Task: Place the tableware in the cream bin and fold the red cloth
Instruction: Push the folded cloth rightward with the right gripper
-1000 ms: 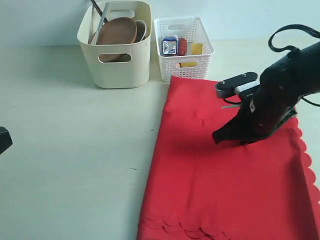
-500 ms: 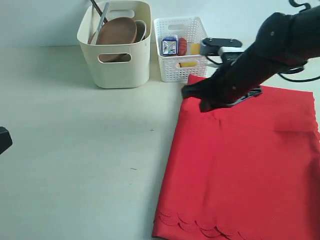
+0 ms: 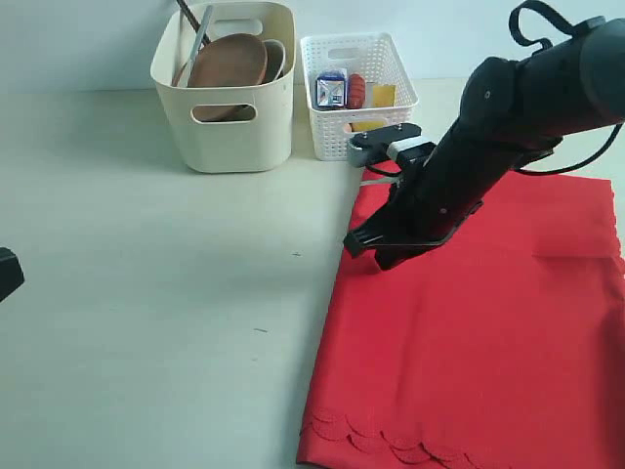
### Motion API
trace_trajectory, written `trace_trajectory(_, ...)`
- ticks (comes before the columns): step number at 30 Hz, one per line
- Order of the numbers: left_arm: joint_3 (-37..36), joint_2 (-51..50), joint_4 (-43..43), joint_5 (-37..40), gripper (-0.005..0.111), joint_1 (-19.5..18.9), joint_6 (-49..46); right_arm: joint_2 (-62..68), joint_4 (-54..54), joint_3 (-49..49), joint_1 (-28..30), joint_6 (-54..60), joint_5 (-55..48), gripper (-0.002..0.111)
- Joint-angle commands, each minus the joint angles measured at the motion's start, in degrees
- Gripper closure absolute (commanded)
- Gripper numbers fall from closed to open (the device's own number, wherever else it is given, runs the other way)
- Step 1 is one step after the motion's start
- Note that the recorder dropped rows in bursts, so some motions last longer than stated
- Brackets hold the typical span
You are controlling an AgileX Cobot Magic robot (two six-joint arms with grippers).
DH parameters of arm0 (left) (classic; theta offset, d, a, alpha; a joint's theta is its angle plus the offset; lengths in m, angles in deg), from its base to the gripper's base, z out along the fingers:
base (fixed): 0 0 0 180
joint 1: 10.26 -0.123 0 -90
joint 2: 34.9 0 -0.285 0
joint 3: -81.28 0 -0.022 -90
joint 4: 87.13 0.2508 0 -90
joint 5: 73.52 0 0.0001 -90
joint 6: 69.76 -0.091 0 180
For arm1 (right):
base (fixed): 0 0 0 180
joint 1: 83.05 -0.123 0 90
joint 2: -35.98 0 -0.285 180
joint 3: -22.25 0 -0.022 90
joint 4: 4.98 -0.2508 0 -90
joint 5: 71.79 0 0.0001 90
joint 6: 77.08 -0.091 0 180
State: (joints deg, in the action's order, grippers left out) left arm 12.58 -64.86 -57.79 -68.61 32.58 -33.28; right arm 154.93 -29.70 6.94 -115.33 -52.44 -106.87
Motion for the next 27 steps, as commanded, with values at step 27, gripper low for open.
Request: trace_trajectory(27, -0.3, 0.2, 0.0, 0.0, 0.106, -0.2, -0.3, -2.7, 27.7, 2.5, 8.9, -21.7, -9.2, 0.108)
